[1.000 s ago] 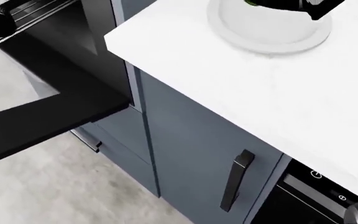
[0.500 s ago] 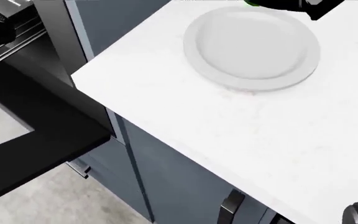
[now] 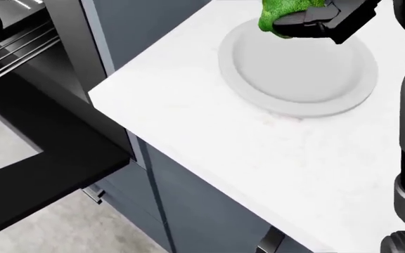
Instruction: Pick the broccoli from the oven and place it on the plate on the counter.
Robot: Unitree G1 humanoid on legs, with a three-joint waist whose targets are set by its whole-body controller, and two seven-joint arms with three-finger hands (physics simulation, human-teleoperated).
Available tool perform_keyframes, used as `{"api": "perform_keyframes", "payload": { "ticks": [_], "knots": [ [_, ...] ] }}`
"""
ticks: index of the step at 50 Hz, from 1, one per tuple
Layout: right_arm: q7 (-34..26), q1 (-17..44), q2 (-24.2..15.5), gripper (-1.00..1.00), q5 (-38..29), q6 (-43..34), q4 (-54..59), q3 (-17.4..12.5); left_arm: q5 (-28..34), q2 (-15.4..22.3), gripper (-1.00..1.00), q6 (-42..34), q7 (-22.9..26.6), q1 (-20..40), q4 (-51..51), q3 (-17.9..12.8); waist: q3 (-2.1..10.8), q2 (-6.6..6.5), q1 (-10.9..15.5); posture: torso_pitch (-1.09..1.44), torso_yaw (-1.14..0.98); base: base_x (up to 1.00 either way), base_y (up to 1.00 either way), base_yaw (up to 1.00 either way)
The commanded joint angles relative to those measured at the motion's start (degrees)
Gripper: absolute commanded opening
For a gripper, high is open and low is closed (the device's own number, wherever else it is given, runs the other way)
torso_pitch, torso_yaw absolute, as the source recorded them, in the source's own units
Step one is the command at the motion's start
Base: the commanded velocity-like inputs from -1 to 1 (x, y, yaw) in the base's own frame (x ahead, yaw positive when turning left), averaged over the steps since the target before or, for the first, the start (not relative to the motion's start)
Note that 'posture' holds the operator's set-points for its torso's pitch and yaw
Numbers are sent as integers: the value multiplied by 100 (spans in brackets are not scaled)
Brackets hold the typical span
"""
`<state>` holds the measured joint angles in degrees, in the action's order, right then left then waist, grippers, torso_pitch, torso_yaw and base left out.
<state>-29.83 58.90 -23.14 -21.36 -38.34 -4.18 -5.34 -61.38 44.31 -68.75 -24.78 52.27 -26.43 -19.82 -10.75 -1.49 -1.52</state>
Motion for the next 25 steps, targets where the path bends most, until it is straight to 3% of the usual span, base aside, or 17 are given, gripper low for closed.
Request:
{"api": "perform_keyframes", "payload": {
  "ticks": [1, 14, 25],
  "knots": [
    [-7, 176, -64, -100, -284, 85, -99, 9, -40, 93, 100, 140, -57, 181, -73, -150, 204, -13, -1, 20, 0, 0, 0, 0],
    [-120, 236, 56, -100, -939, 512, 800, -13, 1, 81, 100, 228, -29, 153, -81, -71, 214, -42, 0, 20, 0, 0, 0, 0],
    [375, 571, 98, -100, -1173, 1288, 2281, 13, 36, 77, 100, 225, 28, 110, -96, -104, 207, -83, -22, 20, 0, 0, 0, 0]
  ]
}}
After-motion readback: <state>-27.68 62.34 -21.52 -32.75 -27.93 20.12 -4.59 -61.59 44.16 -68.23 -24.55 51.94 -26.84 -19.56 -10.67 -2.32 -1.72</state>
